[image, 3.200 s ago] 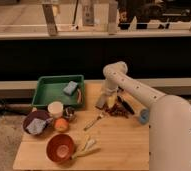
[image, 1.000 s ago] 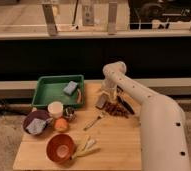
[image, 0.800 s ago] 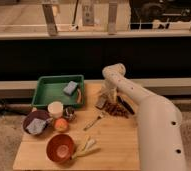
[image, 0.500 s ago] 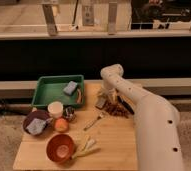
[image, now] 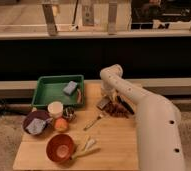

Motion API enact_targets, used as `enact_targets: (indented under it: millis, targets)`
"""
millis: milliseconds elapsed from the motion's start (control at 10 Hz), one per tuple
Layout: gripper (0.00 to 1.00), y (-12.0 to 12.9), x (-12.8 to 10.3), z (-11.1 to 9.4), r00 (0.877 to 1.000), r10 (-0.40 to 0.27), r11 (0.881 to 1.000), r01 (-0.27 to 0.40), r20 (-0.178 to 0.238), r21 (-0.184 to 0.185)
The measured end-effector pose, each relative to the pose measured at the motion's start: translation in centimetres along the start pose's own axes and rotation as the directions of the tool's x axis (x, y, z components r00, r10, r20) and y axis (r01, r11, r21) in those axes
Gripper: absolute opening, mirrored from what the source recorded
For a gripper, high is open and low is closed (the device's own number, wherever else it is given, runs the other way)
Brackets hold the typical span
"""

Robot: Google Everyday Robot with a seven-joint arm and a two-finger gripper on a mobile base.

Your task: Wipe red bowl with eraser

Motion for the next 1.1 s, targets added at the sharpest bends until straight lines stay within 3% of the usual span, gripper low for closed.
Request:
enact_targets:
  millis: [100,200,500,700,800,1100]
  targets:
    - [0.05,0.0,0.0,-0.1,1.0,0.0,1.0,0.0,0.0,0.0]
    - [0.01,-0.1,-0.1,-0.1,1.0,-0.001,1.0,0.001,0.002,0.001]
    - [0.0,-0.8,-0.1,-1.4,0.999,0.041,0.999,-0.041,0.021,-0.013]
    - [0.0,-1.2,-0.2,-4.5,0.994,0.097,0.995,-0.096,0.039,-0.037]
    - [0.0,-1.4,-0.3,-7.0,0.991,0.126,0.991,-0.123,0.046,-0.053]
    - [0.0,-2.0,-2.2,-12.8,0.986,0.155,0.986,-0.15,0.062,-0.079]
